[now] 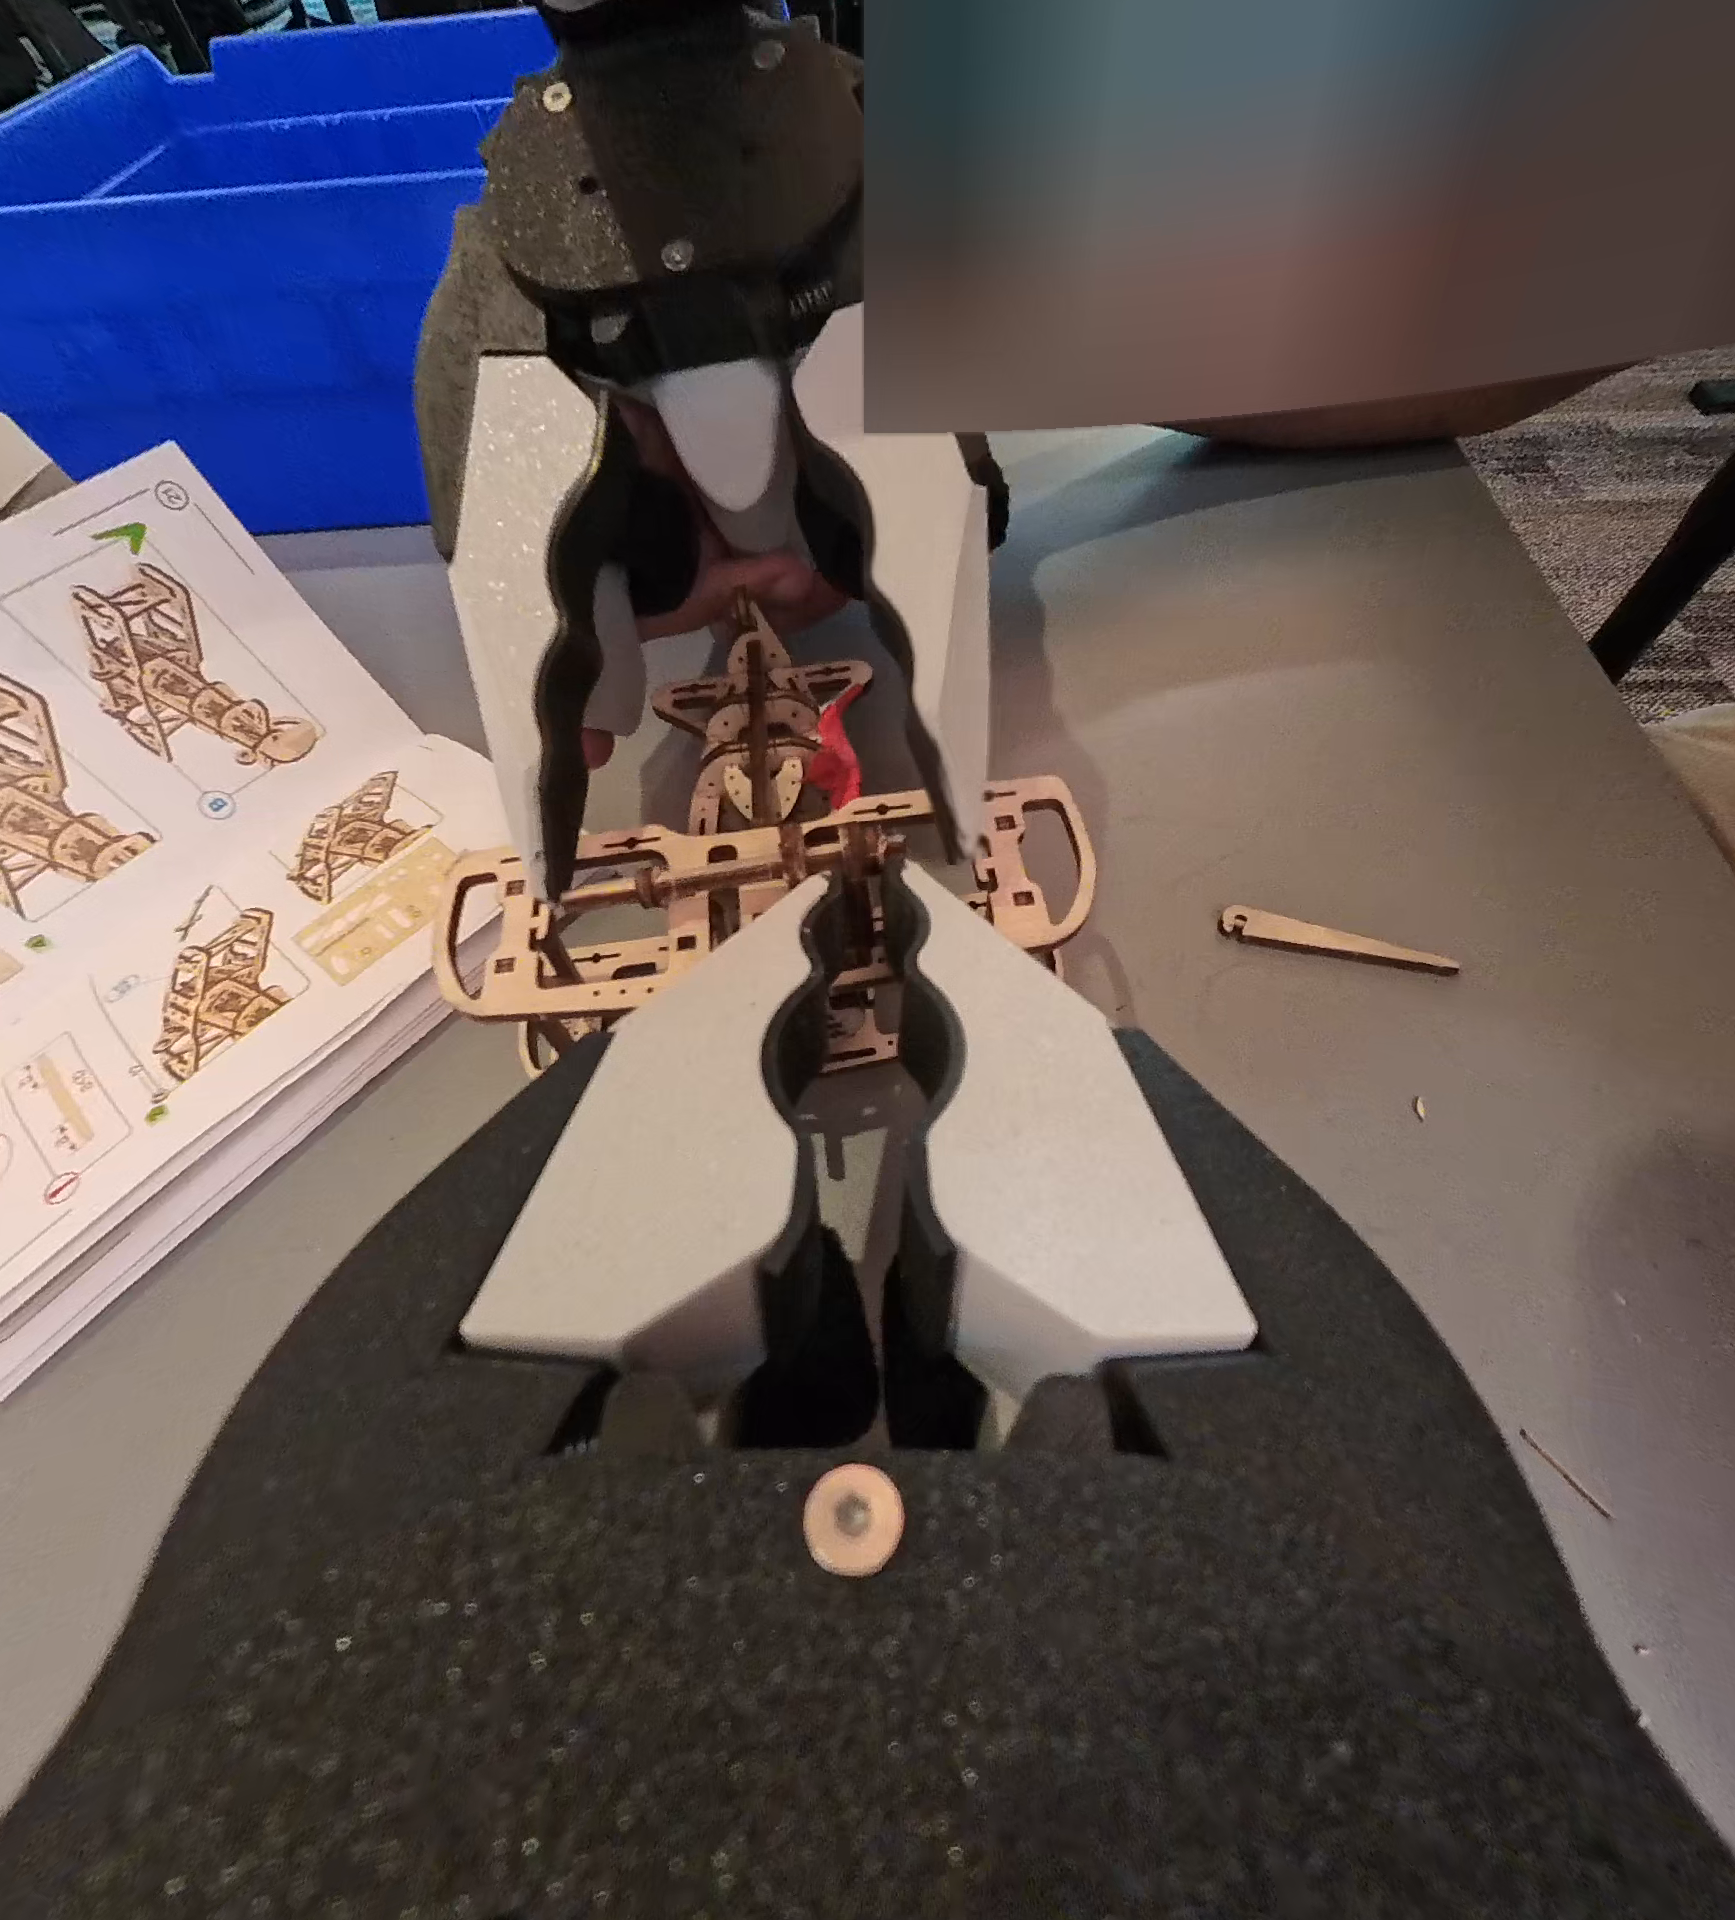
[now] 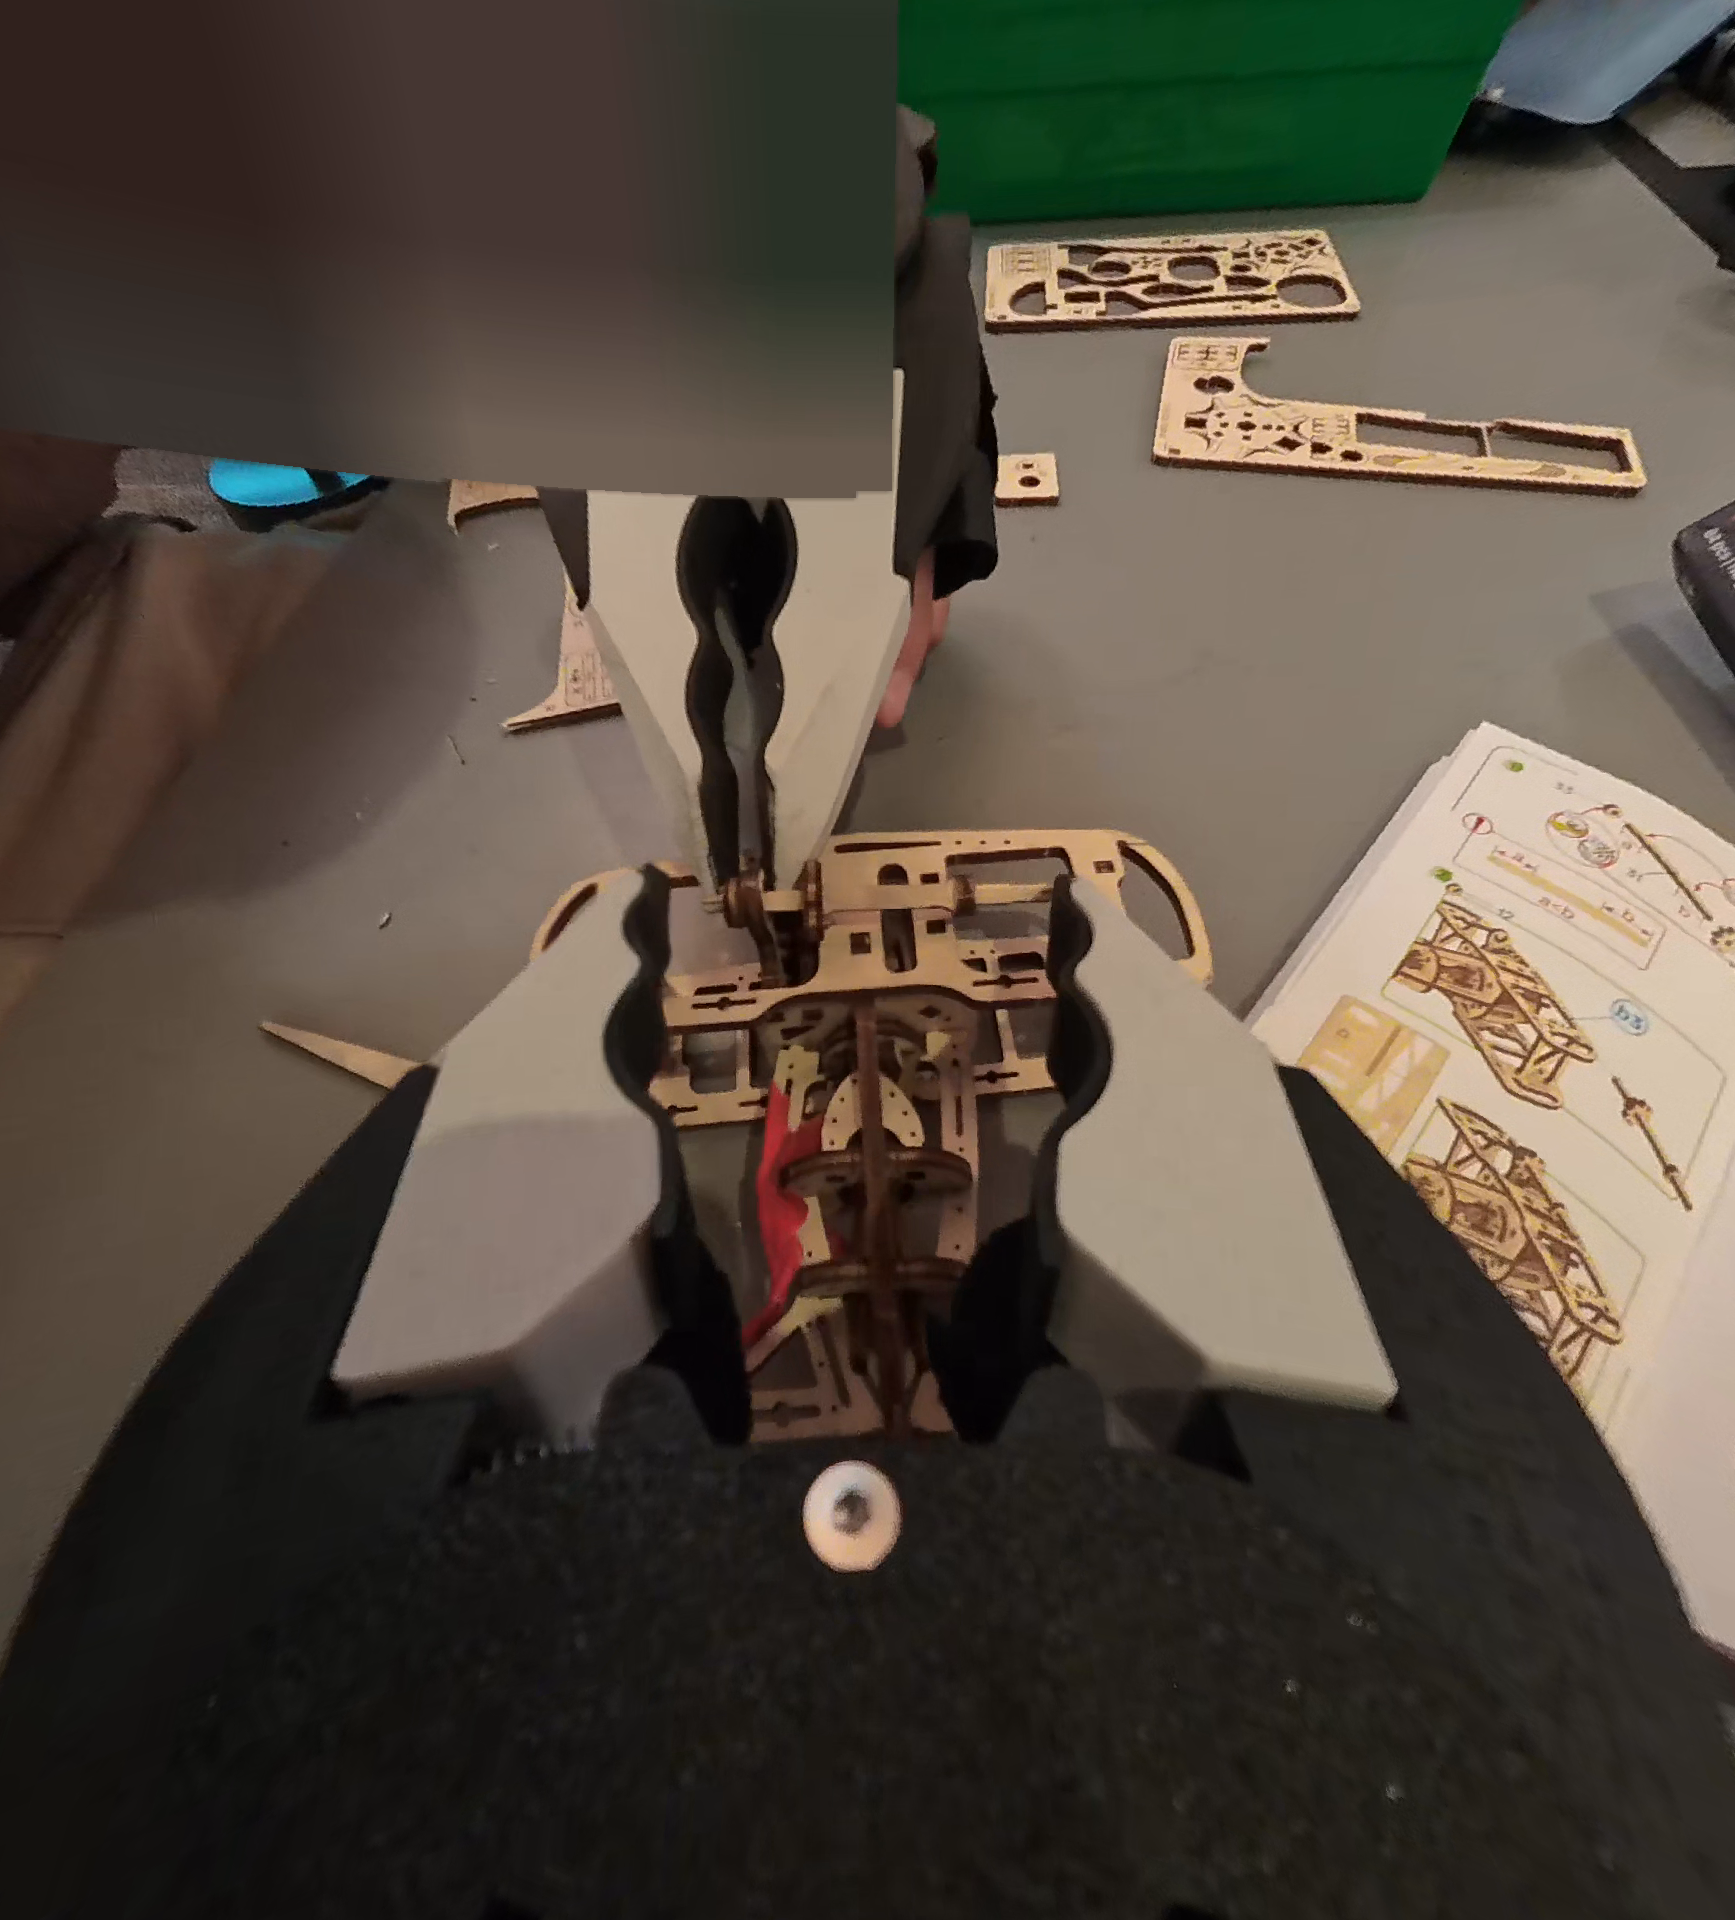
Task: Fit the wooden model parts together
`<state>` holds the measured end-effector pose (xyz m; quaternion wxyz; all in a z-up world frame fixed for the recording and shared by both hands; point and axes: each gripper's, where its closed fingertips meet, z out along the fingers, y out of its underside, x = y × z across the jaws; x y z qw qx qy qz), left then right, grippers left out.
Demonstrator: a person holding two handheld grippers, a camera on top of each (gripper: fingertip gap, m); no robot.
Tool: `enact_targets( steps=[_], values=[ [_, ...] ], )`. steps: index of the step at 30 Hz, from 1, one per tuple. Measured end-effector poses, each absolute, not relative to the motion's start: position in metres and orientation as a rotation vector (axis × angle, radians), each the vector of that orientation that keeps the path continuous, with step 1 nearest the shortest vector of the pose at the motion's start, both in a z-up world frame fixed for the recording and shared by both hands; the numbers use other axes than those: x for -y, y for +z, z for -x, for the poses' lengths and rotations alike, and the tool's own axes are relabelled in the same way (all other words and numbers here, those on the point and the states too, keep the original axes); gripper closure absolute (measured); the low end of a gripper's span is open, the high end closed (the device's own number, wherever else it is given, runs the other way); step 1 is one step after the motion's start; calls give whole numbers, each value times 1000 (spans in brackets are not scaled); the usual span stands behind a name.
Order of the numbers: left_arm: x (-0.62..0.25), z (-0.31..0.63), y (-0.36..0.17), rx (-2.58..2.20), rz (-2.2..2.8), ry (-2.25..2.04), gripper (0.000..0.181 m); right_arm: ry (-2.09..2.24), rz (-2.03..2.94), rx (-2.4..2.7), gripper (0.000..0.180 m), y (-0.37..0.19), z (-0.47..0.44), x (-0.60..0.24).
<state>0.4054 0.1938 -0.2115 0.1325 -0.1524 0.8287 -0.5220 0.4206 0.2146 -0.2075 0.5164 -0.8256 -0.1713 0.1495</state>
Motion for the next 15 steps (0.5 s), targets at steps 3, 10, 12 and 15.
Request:
enact_targets(
  steps=[3, 10, 12, 15],
  values=[
    [-194, -405, -212, -2402, 437, -1510, 177, 393, 1975, 389, 108, -206, -420, -214],
    [-192, -403, -212, -2408, 410, -1509, 178, 353, 1959, 376, 120, -205, -423, -214],
    [-192, -402, -212, -2408, 403, -1506, 177, 365, 1940, 369, 120, -203, -424, -213],
    [-192, -401, -212, -2410, 395, -1507, 177, 431, 1925, 344, 120, -201, -423, -212]
  ],
)
